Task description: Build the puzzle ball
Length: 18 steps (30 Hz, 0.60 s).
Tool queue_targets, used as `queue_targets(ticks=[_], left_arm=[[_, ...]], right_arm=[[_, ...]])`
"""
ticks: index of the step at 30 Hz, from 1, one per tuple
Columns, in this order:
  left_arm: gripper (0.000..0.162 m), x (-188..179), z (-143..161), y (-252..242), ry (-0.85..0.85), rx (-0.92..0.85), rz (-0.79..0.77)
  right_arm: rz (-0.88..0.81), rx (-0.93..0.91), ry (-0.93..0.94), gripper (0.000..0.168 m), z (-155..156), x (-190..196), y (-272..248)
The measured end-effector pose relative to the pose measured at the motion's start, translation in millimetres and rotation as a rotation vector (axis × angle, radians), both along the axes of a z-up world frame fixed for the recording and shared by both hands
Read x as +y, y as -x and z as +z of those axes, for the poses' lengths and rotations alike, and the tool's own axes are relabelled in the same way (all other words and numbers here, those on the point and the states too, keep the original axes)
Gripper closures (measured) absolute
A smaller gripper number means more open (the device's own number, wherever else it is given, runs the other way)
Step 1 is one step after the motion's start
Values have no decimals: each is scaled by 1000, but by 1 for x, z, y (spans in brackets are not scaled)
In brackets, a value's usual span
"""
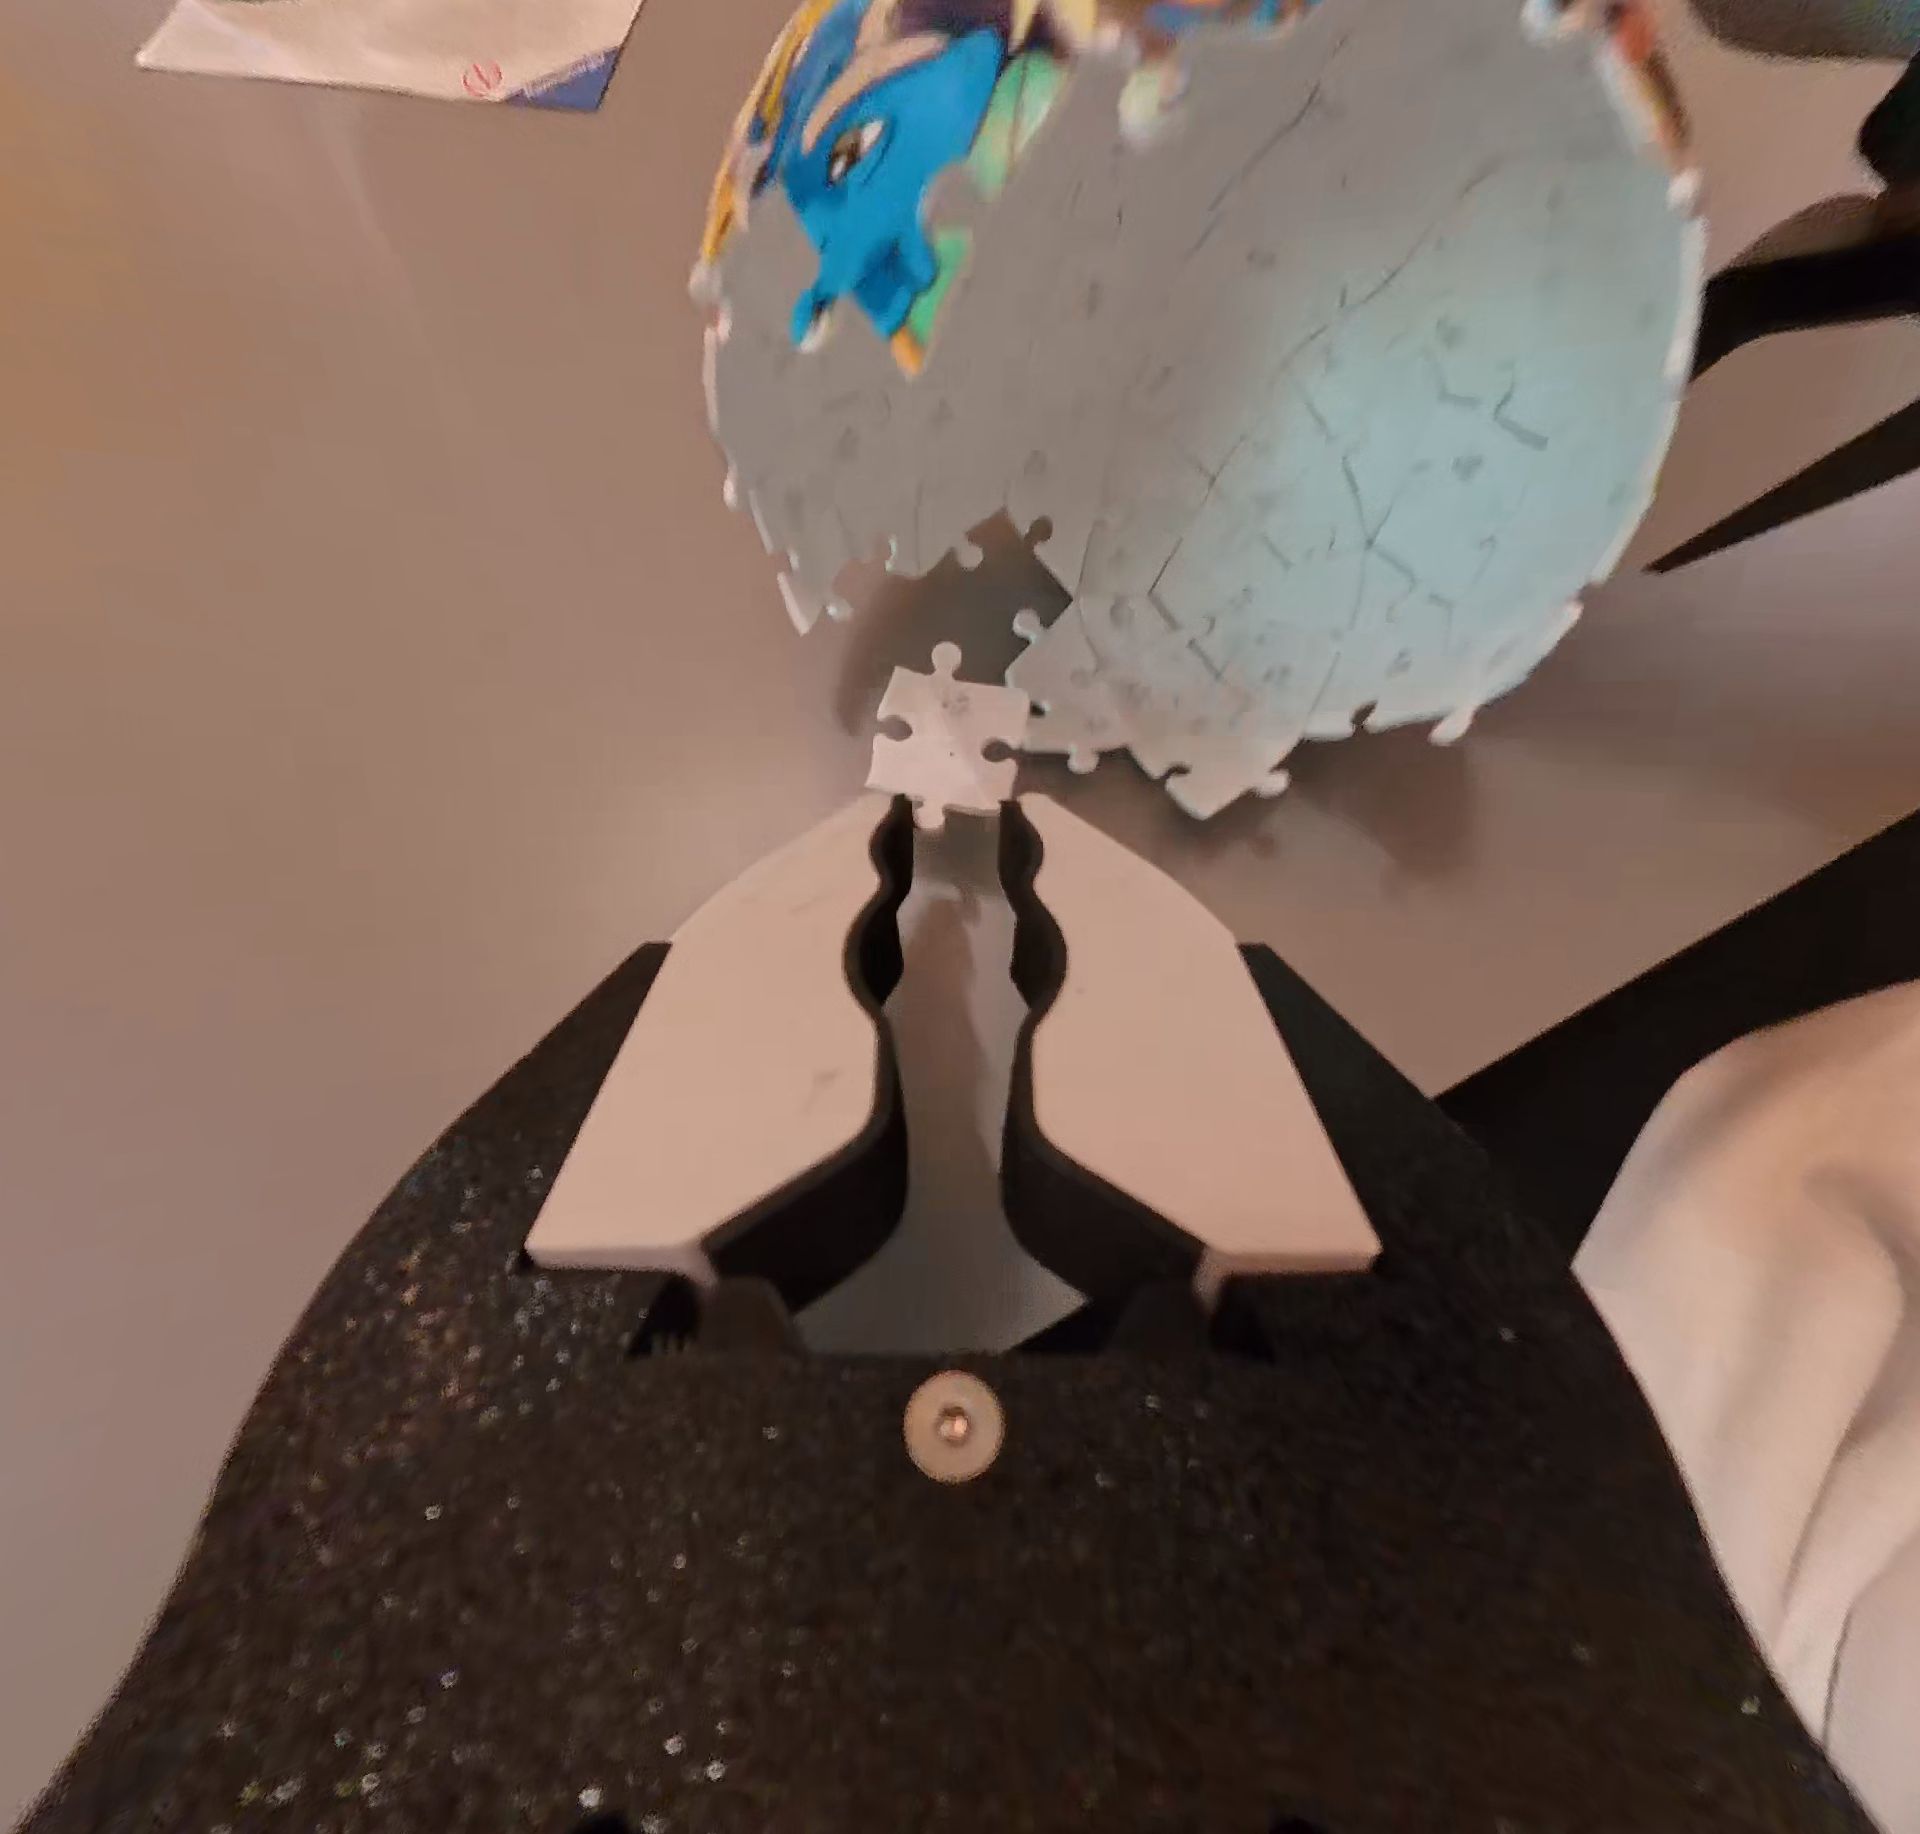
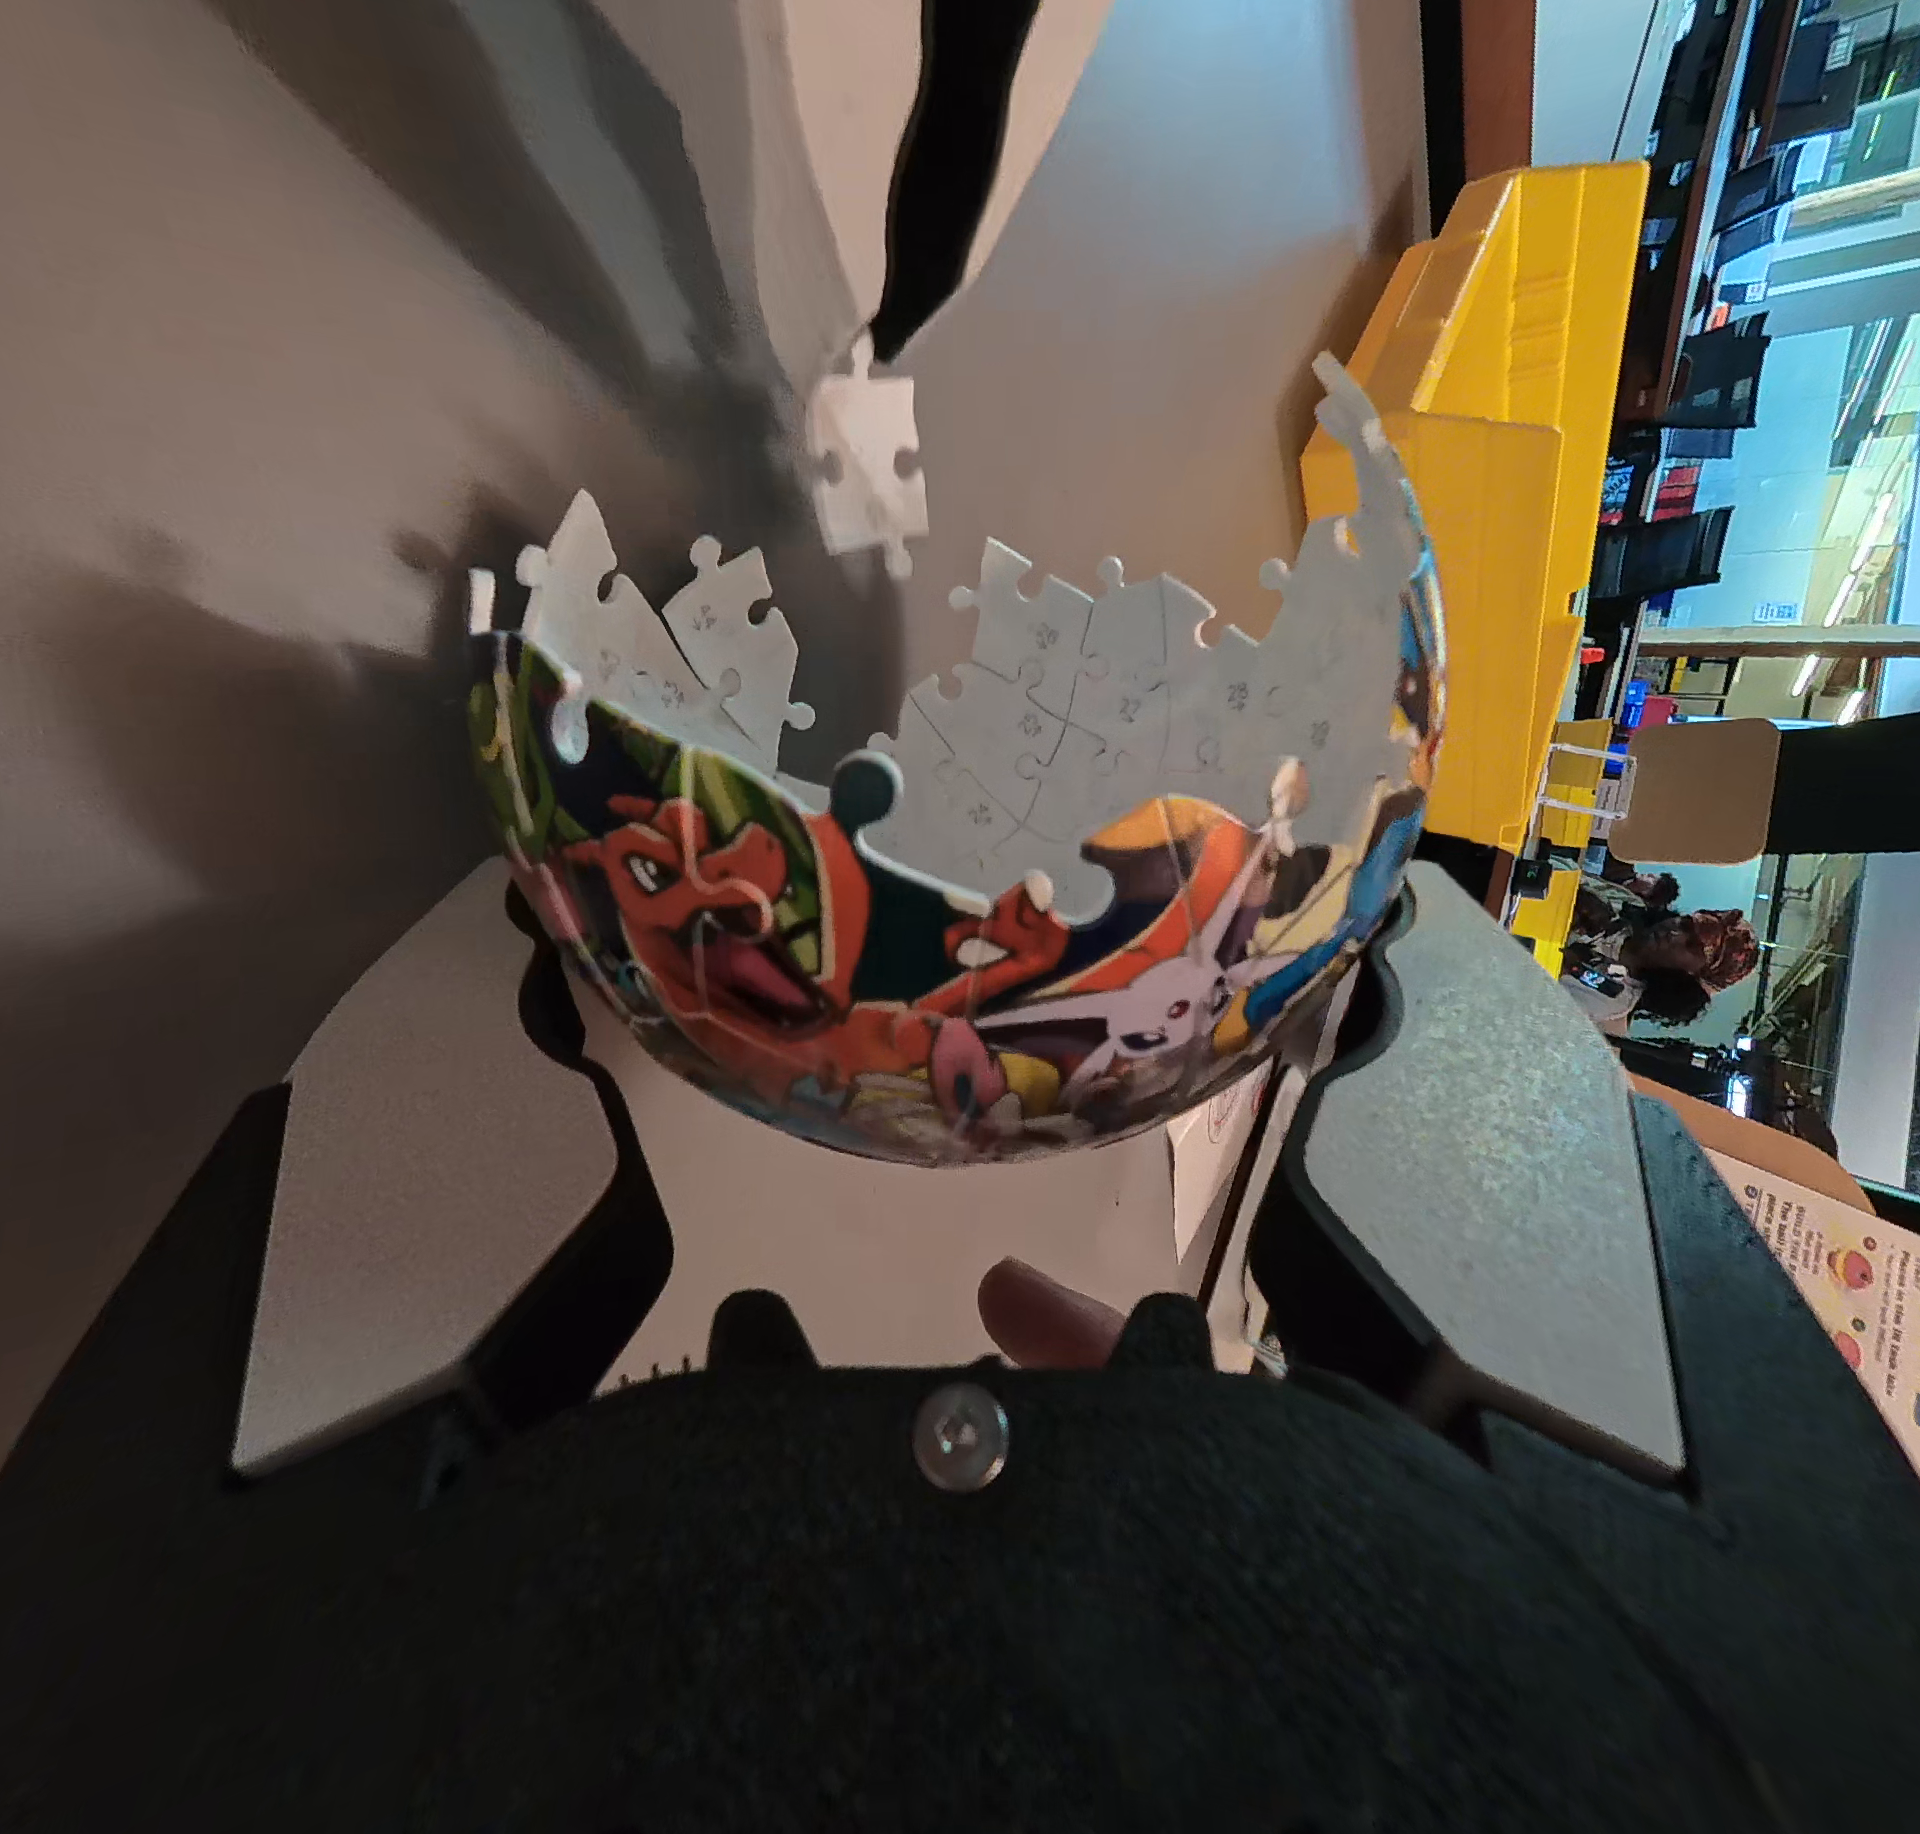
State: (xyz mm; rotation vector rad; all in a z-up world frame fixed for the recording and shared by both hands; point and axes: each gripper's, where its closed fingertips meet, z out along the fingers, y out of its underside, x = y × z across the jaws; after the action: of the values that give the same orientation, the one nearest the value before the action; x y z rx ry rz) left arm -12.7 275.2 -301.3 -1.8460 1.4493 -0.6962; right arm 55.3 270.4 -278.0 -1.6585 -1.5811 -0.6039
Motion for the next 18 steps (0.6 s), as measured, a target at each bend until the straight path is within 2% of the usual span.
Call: queue_targets(ticks=[11, 16, 18], left_arm=[[146, 3, -6, -41, -132, 29, -105], [147, 11, -15, -40, -178, 119, -145], [152, 11, -15, -39, -186, 115, -178]], right_arm=[[13, 62, 54, 26, -2, 6, -1], [41, 88, 112, 26, -2, 10, 5], [58, 105, 144, 26, -2, 13, 7]])
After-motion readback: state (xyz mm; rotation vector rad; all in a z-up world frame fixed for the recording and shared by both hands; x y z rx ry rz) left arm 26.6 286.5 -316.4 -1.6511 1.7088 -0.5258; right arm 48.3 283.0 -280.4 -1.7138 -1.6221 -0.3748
